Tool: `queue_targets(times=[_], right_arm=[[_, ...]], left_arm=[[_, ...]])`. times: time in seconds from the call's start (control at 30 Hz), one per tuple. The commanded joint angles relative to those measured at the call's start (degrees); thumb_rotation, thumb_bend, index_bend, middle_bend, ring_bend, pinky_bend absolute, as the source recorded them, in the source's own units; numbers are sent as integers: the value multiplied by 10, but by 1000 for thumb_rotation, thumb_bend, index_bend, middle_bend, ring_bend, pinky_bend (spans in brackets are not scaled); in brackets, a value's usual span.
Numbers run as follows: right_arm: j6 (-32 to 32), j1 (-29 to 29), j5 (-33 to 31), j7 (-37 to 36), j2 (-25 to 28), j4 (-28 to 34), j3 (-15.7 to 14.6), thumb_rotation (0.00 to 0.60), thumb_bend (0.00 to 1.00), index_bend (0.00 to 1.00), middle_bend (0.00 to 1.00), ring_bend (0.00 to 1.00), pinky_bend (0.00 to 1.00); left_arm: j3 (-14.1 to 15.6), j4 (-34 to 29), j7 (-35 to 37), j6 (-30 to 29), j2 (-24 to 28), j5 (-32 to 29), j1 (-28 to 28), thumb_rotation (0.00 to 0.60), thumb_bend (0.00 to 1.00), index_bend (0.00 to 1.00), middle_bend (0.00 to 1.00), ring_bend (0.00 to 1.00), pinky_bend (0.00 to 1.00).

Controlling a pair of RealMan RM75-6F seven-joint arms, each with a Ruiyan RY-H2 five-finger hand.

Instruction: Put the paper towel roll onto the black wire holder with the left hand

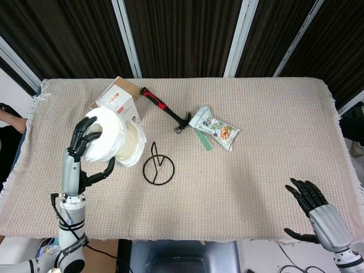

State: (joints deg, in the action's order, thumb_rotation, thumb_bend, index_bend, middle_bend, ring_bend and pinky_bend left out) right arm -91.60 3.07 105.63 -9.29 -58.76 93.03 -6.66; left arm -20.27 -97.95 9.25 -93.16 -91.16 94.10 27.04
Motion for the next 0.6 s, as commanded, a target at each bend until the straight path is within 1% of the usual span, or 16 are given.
queue_targets(times=[0.03, 0.2, 0.33, 0.6], right_arm=[[0, 0, 0, -3, 2, -1, 0, 600, 98, 0, 0, 0, 0], [3, 2, 0, -5, 2, -1, 0, 600, 99, 0, 0, 0, 0], [0, 1, 1, -9, 4, -1, 0, 600, 98, 0, 0, 0, 0], [-7, -1, 0, -18, 8, -3, 1, 600, 98, 0, 0, 0, 0]], left_arm=[[-3, -2, -26, 16, -20, -3, 19, 600, 932, 643, 816, 823, 1000], [-4, 5, -57, 28, -43, -12, 37, 600, 930, 641, 815, 823, 1000], [-8, 23, -81, 39, -57, -20, 52, 600, 928, 641, 815, 822, 1000], [3, 37, -91, 45, -65, -25, 59, 600, 929, 641, 814, 822, 1000]])
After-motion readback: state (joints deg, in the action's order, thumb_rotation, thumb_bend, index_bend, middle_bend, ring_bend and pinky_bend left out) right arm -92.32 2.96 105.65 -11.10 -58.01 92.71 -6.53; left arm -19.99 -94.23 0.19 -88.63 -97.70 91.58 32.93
